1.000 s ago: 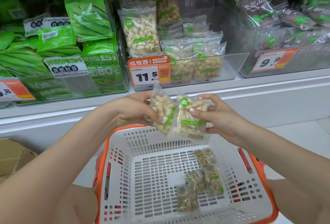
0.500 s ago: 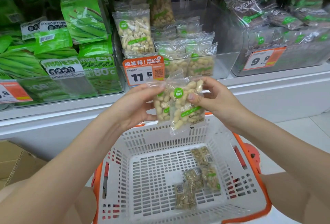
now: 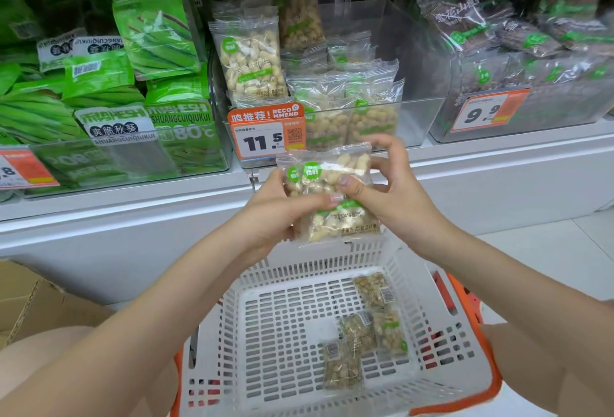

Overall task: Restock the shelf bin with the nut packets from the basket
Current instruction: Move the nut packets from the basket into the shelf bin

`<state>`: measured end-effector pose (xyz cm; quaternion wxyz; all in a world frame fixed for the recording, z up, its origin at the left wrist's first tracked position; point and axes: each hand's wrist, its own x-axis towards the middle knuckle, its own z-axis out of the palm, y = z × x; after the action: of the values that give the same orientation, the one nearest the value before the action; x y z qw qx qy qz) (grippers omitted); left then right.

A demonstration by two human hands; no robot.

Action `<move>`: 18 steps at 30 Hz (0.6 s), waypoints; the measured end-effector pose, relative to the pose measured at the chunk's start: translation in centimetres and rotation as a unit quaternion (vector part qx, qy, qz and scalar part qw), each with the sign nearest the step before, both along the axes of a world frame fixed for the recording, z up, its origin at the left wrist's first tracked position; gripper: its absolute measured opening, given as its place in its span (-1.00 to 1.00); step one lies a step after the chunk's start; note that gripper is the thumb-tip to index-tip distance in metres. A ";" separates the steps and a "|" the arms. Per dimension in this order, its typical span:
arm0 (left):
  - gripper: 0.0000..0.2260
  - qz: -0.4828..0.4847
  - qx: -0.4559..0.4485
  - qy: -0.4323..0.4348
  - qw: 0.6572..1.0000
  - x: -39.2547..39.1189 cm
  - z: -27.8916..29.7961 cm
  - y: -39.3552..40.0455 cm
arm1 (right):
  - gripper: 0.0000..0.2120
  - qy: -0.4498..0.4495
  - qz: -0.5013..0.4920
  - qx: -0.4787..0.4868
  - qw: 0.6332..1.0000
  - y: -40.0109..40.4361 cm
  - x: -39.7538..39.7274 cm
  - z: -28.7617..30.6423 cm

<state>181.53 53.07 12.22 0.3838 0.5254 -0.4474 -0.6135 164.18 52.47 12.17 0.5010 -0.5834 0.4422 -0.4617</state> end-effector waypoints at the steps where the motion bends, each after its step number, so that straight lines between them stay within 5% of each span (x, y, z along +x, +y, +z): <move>1: -0.19 0.003 0.010 0.018 1.000 0.2 0.0 -0.2 | -0.31 -0.003 0.020 -0.018 1.000 0.0 -0.2 0.2; 6: -0.21 -0.029 0.018 0.041 0.999 0.3 0.1 -0.4 | -0.33 0.065 0.154 -0.057 0.984 0.4 -0.4 0.5; 10: -0.23 -0.066 0.008 0.036 0.997 0.3 0.0 -0.2 | -0.30 0.019 0.180 -0.010 0.984 0.7 -0.3 0.3; 18: -0.25 -0.098 0.019 -0.025 0.995 -0.1 0.3 0.8 | -0.29 0.091 0.209 -0.018 0.974 0.3 -1.1 0.5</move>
<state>181.41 53.82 12.48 0.3004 0.5015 -0.4944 -0.6433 163.05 52.79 12.64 0.5332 -0.7113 0.3457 -0.3003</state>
